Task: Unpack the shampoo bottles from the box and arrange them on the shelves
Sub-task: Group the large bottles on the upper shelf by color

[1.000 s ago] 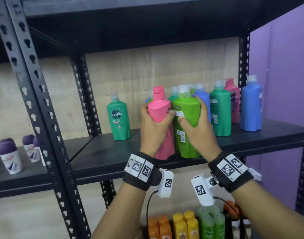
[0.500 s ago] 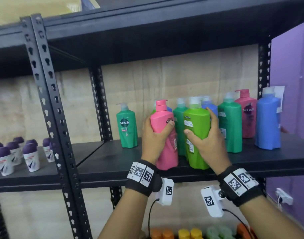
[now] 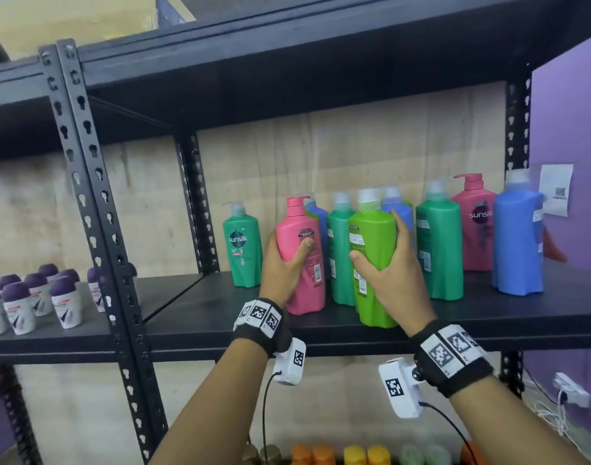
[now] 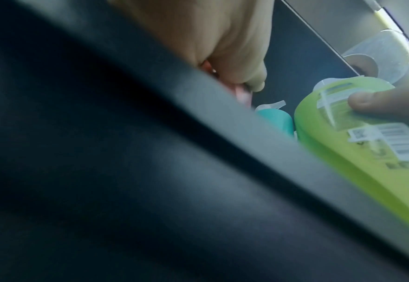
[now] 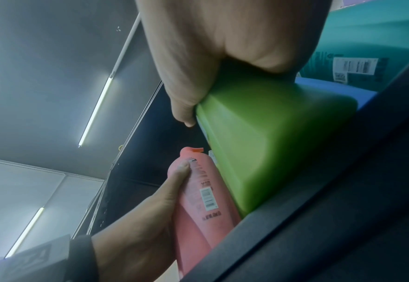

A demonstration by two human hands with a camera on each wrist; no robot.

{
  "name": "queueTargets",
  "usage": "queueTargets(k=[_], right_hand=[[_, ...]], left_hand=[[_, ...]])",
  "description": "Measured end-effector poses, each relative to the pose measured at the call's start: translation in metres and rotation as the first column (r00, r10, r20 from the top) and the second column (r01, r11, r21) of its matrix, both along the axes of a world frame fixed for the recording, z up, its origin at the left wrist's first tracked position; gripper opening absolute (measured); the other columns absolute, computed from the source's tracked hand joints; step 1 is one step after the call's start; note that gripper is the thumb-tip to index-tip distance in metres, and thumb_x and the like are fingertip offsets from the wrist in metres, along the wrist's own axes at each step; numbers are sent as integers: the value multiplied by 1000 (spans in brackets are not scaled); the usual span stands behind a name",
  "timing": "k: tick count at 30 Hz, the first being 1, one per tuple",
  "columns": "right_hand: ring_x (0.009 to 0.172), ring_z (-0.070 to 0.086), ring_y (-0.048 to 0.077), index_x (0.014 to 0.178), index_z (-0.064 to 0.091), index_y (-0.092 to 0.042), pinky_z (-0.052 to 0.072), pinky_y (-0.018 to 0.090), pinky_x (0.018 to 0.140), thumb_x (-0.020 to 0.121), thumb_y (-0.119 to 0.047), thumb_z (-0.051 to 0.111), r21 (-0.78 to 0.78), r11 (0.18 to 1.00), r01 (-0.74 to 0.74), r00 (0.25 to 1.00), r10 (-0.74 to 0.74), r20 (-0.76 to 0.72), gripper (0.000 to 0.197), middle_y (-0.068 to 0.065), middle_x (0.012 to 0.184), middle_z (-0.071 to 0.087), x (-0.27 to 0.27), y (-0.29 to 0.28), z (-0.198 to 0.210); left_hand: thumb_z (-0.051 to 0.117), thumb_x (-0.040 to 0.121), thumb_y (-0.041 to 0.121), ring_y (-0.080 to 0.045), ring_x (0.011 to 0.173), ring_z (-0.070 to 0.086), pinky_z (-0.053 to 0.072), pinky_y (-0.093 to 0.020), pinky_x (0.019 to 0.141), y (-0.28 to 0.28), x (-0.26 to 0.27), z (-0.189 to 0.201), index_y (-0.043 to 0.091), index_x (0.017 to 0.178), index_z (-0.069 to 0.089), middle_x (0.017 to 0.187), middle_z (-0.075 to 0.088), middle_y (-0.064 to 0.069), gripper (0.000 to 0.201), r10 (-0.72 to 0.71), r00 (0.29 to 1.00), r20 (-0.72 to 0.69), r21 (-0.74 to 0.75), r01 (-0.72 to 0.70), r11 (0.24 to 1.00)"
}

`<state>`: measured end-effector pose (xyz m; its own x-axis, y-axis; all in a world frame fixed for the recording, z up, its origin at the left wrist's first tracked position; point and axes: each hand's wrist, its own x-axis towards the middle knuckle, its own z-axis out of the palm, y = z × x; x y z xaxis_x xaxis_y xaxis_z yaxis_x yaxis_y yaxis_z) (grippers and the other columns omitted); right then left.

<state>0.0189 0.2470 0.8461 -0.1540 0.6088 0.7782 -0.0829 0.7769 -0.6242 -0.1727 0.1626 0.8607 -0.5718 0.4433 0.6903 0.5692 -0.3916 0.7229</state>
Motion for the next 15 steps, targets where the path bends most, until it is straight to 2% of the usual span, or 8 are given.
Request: queueTargets(k=[3, 6, 8, 10, 12, 13, 15], right_hand=[[123, 56, 17, 157, 23, -35, 49, 37, 104, 84, -39, 80, -2, 1000, -4, 1000, 4, 11, 92, -6, 146, 47, 0, 1, 0], [121, 55, 15, 157, 24, -33, 47, 34, 103, 85, -37, 80, -6, 1000, -3, 1000, 3, -2, 91, -5, 144, 48, 0, 0, -3], [123, 56, 18, 157, 24, -35, 48, 37, 103, 85, -39, 79, -10, 1000, -8, 1000, 8, -6, 90, -3, 144, 50, 0, 0, -3], [123, 57, 20, 156, 24, -36, 50, 41, 103, 85, -40, 78, -12, 1000, -18, 1000, 18, 3, 90, -3, 144, 50, 1, 2, -3], [123, 58, 21, 156, 24, -37, 50, 44, 103, 85, -41, 78, -12, 1000, -29, 1000, 29, 6, 90, -3, 144, 51, 2, 4, -3], [123, 58, 21, 156, 24, -37, 50, 45, 104, 85, -41, 78, -9, 999, -32, 999, 32, 3, 90, -3, 145, 51, 3, 5, -4], [127, 56, 22, 157, 23, -37, 48, 44, 106, 85, -41, 78, 5, 1000, -20, 1000, 20, -4, 91, -2, 148, 50, 4, 7, -4]], left_hand=[[74, 90, 50, -3, 94, 70, 61, -35, 87, -2, 2, -3, 24, 129, 55, 111, 69, 6, 51, 75, 997, -24, -20, -76, 997], [75, 89, 51, 2, 97, 67, 60, -31, 87, -6, 8, -11, 24, 131, 55, 111, 68, 11, 54, 167, 985, -45, -31, -168, 985], [75, 89, 50, 1, 103, 66, 57, -26, 90, -11, 12, -18, 24, 134, 56, 117, 67, 11, 56, 209, 977, -39, -2, -209, 978], [73, 94, 41, -4, 112, 65, 55, -28, 98, -16, 17, -23, 19, 139, 59, 128, 67, 5, 52, 251, 968, 22, 61, -252, 966], [67, 98, 27, -6, 114, 63, 55, -36, 101, -21, 25, -25, 15, 132, 65, 126, 65, 3, 36, 304, 951, 58, 158, -310, 938], [65, 98, 23, -7, 111, 62, 55, -38, 98, -23, 31, -25, 16, 124, 68, 121, 63, 3, 27, 356, 934, 20, 207, -352, 913], [63, 96, 20, -12, 106, 57, 52, -42, 94, -26, 42, -18, 17, 111, 69, 112, 60, 3, 17, 452, 881, -141, 250, -410, 877]])
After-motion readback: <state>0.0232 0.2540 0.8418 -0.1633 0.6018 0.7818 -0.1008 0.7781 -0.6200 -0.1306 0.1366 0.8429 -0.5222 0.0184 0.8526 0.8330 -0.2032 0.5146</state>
